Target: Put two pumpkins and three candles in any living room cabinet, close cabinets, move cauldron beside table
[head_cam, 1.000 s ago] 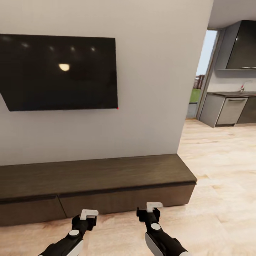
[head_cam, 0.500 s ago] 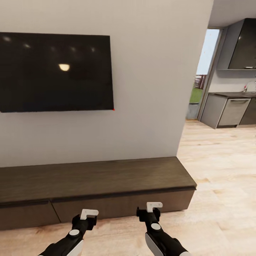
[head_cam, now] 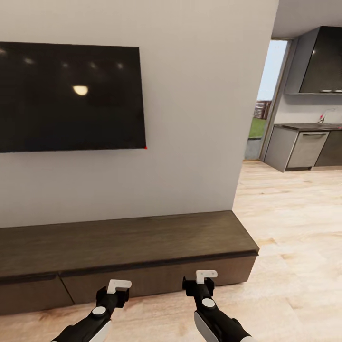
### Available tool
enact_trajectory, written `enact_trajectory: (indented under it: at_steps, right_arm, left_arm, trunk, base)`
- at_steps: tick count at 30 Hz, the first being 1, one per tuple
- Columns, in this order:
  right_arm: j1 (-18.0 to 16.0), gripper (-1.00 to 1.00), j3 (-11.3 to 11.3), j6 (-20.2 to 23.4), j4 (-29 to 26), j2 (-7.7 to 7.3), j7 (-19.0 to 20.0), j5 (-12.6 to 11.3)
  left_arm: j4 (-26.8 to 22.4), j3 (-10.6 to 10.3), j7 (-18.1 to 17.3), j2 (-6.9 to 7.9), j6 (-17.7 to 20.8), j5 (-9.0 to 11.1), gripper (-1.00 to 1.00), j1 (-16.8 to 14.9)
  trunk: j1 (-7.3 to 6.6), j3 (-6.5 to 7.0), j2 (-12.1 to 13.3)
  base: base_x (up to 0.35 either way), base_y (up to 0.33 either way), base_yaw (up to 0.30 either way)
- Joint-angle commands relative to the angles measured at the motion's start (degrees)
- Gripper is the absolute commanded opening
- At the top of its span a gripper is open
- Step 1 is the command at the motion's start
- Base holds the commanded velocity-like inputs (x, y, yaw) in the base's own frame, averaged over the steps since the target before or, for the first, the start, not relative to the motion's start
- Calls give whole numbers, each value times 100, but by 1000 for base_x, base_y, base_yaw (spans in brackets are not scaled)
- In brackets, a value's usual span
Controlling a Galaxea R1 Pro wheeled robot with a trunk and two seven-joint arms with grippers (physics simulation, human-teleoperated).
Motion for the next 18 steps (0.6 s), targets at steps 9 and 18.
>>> enact_trajectory:
  at_steps: [9, 18]
  right_arm:
    - [-6, 100, 22, -36, -2, -11, -33, -64]
    - [1, 100, 16, -36, -4, -14, -28, -68]
  left_arm:
    - [-46, -42, 30, 6, -35, 61, 100, -6]
    - [-58, -41, 17, 8, -38, 65, 100, -6]
  trunk:
    - [44, -40, -83]
    - [241, -202, -444]
  base:
    - [12, -4, -4]
    - [0, 0, 0]
